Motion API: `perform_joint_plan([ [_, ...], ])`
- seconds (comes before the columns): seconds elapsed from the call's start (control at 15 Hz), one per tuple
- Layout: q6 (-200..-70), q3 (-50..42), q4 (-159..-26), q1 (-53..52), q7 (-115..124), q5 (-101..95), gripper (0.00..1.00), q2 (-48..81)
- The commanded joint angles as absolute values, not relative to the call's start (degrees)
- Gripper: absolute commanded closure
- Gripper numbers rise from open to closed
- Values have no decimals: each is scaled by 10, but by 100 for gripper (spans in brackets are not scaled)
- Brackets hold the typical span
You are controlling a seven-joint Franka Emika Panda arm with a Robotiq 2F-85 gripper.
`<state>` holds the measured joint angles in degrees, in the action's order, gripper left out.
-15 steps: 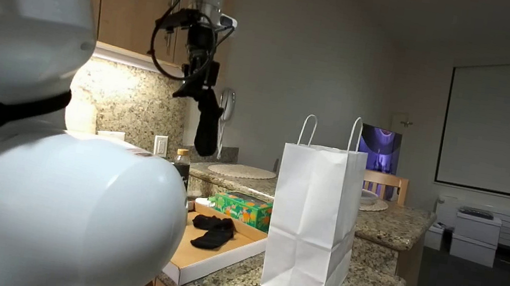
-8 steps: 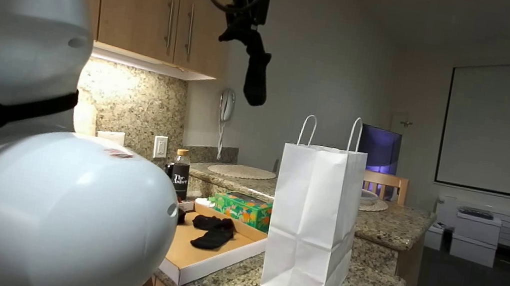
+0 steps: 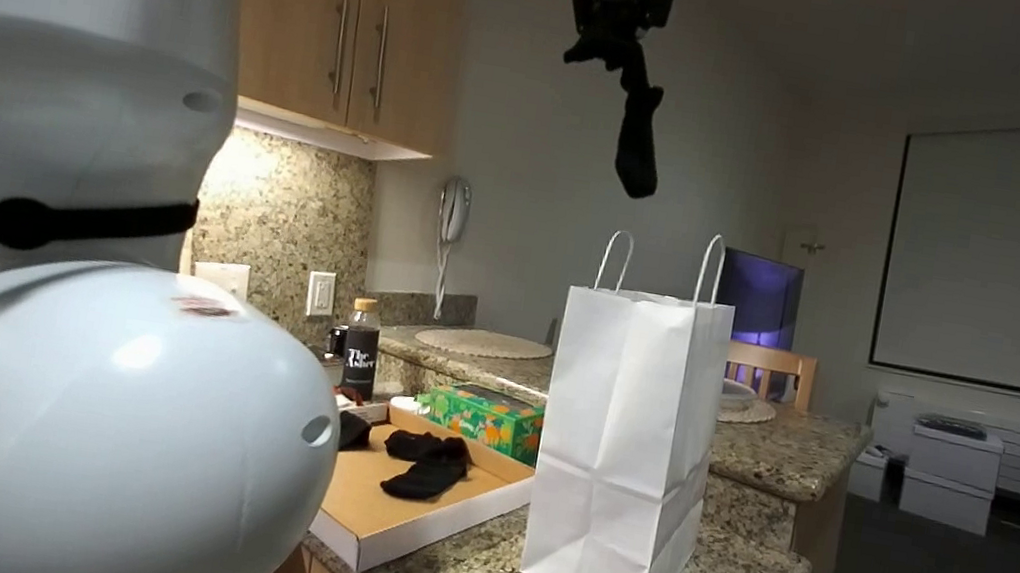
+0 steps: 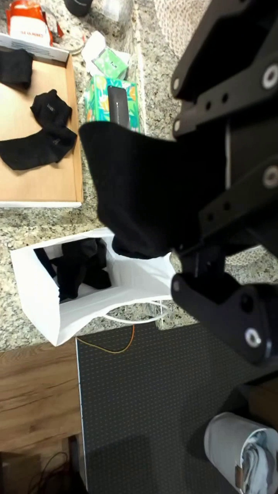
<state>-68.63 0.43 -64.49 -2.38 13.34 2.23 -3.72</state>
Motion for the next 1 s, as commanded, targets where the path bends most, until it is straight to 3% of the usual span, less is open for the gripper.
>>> perform_joint_plan([
  [0.0,-689,-18,-655,-11,62,37,89,-8],
  [0.8,-694,-64,-732,3,-32,77,91,39],
  [0.87,-694,-62,-738,0,-26,74,63,39],
  [0.93,-697,-62,-743,-1,-25,70,61,39],
])
